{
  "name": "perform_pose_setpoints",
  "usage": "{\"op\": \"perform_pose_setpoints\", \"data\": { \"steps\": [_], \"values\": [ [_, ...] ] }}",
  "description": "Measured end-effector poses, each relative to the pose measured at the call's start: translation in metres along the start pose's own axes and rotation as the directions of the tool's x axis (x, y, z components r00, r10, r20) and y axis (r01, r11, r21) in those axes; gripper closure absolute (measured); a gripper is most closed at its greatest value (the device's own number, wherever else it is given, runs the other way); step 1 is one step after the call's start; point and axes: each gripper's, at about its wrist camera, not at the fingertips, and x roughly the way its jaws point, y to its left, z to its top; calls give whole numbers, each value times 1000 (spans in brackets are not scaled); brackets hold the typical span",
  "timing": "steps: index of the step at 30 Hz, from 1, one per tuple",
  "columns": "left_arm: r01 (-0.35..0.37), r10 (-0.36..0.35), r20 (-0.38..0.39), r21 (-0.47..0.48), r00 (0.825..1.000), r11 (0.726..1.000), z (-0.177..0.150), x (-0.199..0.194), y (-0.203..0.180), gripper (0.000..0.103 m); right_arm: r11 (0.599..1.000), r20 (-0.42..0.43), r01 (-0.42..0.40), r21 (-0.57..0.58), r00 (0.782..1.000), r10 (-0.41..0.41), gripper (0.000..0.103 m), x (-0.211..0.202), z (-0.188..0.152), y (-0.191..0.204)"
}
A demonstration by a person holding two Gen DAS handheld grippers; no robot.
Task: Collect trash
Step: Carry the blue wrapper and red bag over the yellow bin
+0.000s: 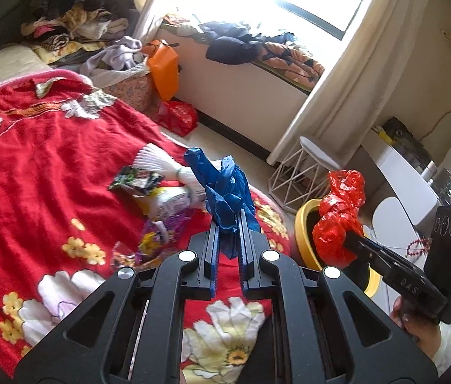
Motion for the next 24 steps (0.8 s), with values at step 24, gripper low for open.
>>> {"op": "perform_pose_setpoints", "data": {
  "steps": [24],
  "values": [
    [116, -107, -66, 155, 992, 981, -6, 34, -80, 97, 976, 49, 164, 145, 984, -173, 80, -32, -1, -77]
  ]
}}
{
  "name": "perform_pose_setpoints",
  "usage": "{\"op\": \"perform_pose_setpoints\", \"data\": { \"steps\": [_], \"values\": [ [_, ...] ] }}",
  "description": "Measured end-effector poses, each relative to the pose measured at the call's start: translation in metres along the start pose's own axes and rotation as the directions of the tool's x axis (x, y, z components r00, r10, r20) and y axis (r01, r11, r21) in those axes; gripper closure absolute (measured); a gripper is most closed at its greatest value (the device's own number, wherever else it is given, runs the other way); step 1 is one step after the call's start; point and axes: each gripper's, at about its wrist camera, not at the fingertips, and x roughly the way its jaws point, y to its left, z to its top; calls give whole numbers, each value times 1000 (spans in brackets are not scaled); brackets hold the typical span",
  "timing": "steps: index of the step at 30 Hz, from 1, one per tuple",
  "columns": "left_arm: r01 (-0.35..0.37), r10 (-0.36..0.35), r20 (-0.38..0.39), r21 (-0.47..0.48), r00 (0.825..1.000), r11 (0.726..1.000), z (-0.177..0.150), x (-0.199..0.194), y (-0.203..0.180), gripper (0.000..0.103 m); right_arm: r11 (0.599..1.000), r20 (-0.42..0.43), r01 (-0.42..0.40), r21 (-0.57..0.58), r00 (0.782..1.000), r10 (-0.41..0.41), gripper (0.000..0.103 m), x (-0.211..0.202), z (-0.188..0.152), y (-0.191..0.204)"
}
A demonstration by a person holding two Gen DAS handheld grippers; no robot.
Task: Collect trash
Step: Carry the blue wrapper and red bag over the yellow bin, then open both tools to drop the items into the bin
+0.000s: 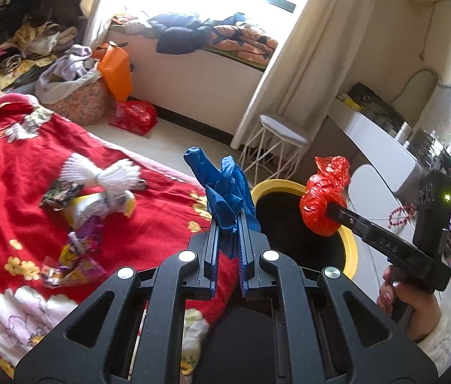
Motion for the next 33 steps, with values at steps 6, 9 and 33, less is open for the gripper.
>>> {"op": "perform_pose_setpoints", "data": {
  "steps": [6, 9, 33],
  "values": [
    [33, -32, -31, 47, 999, 998, -5, 14, -22, 97, 998, 8, 52, 28, 999, -52, 80, -4, -1, -20],
    [45, -42, -44, 67, 998, 997, -6, 21, -33, 97, 996, 7, 71, 49, 997, -71, 80, -5, -3, -30],
    [88, -63, -139, 184, 988, 979, -2, 87, -87, 97, 978, -84, 180, 103, 982, -172, 78, 5, -18, -78]
  ]
}}
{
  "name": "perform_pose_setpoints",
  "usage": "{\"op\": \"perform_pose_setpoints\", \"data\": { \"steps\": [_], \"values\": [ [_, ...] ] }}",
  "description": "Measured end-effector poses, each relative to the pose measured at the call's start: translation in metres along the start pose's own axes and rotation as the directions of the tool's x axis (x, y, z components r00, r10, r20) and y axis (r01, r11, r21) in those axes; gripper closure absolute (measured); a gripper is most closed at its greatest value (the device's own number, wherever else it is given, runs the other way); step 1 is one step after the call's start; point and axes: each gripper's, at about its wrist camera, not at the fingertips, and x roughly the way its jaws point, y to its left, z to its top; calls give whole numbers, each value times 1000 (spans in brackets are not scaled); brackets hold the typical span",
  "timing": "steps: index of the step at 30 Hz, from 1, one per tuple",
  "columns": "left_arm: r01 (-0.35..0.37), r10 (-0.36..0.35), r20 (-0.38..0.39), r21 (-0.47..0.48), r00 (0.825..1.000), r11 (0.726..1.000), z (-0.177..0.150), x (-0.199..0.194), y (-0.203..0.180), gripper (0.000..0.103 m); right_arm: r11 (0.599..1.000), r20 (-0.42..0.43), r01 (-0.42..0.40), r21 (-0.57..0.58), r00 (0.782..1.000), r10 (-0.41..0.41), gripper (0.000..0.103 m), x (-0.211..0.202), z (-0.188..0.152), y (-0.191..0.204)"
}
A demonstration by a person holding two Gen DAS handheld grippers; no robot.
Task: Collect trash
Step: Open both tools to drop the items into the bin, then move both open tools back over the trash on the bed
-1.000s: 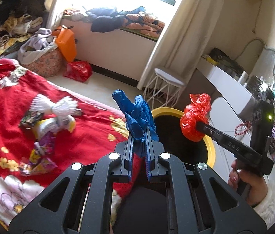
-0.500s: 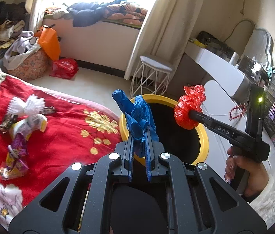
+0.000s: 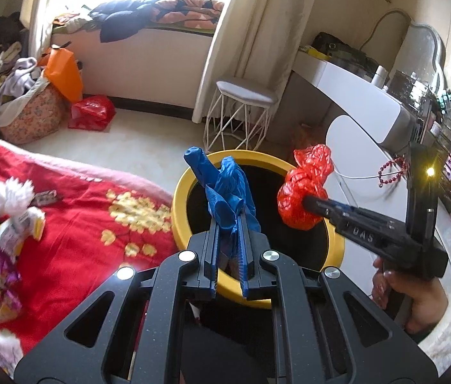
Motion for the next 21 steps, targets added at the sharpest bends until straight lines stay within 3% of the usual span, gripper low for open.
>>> {"op": "perform_pose_setpoints", "data": {
  "steps": [3, 8, 10, 18, 21],
  "values": [
    [2, -2, -1, 4, 1000, 1000, 9, 8, -2, 96, 1000, -6, -3, 13, 1000, 3, 76, 0, 0, -4],
    [26, -26, -20, 3, 999, 1000, 22, 22, -7, 95, 999, 12, 9, 47, 1000, -10, 52, -3, 3, -12],
    [37, -37, -34, -3, 999, 999, 26, 28, -7, 80, 998, 32, 27, 64, 999, -29, 44, -6, 4, -16],
    [7, -8, -21, -49, 1000, 999, 19, 21, 0, 29, 993, 100, 35, 116, 994, -47, 37, -18, 7, -31],
    [-29, 28, -14, -86, 1000, 996, 10, 12, 11, 19, 993, 111, 34, 112, 993, -46, 34, -17, 7, -29]
  ]
}}
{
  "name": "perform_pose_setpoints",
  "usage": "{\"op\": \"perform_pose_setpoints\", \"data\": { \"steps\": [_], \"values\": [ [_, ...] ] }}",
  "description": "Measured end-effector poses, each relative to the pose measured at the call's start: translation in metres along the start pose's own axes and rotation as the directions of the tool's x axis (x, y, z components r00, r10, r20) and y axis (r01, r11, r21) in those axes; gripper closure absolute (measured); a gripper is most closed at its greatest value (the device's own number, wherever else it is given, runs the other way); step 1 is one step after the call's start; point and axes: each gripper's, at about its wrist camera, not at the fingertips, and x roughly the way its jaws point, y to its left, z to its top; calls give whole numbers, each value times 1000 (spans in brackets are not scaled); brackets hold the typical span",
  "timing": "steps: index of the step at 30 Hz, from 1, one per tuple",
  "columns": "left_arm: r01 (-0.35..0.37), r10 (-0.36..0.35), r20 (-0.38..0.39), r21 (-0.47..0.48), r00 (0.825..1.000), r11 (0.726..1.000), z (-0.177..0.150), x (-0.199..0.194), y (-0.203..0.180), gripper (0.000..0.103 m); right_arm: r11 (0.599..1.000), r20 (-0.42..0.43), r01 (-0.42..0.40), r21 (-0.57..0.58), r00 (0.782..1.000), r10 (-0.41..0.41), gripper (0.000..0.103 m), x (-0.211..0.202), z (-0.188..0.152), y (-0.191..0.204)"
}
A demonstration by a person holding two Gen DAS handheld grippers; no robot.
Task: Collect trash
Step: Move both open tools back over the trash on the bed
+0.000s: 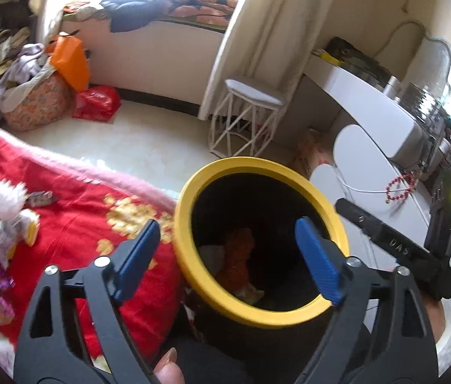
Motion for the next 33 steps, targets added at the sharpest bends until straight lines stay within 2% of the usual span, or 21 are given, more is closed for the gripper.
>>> {"op": "perform_pose_setpoints", "data": {
  "steps": [1, 2, 7, 16, 26, 33],
  "values": [
    [-10, 10, 4, -6, 1000, 1000, -2, -3, 3, 12, 1000, 2, -2, -3, 1000, 2, 33, 0, -1, 2],
    [-26, 26, 10, -15, 1000, 1000, -5, -6, 6, 11, 1000, 6, -7, -7, 1000, 7, 32, 0, -1, 4],
    [-78, 81, 39, -58, 996, 995, -14, -26, 25, 11, 999, 21, -28, -33, 999, 28, 29, -3, -4, 14],
    [-146, 157, 99, -108, 983, 983, -25, -60, 47, 11, 993, 36, -89, -78, 995, 92, 28, -7, -7, 42],
    [-208, 224, 146, -120, 964, 971, -33, -87, 64, 11, 975, 8, -162, -153, 986, 166, 24, -8, -17, 83],
    [-236, 263, 164, -164, 951, 958, -34, -103, 85, 11, 958, -15, -199, -206, 980, 200, 22, -7, -25, 107]
  ]
}}
